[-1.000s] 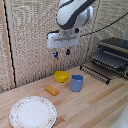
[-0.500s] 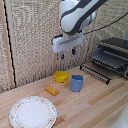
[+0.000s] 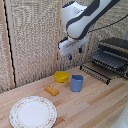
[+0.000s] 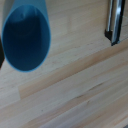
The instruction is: Position your gripper near the tray handle while precisely lining it up. Firmly yet gently grip the handle, ensuring a strong hold. Slide the tray into the oven in a steady manner until it's entirely inside. Relinquish the handle as it sits within the oven and extract your gripper with care.
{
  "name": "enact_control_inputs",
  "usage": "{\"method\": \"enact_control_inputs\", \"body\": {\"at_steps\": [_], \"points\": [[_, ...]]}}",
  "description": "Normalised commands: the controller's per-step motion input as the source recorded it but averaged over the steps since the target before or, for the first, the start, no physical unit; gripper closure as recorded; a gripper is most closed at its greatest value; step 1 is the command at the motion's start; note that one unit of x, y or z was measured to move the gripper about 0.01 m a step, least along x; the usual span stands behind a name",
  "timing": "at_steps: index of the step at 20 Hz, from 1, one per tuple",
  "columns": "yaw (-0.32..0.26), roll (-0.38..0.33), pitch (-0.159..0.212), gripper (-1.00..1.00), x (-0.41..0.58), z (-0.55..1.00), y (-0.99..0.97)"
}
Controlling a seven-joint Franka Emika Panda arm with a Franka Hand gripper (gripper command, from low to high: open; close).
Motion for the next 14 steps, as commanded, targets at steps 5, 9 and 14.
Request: {"method": "enact_control_inputs", "body": {"at_steps": [5, 9, 14], "points": [[0.114, -0.324, -0.057, -1.0, -0.026, -0.03, -0.4], [0.099, -0.287, -0.097, -1.0, 0.0, -0.16, -0.5], [0.091, -0.307, -0.074, -1.0, 0.0, -0.12, -0.46]]}}
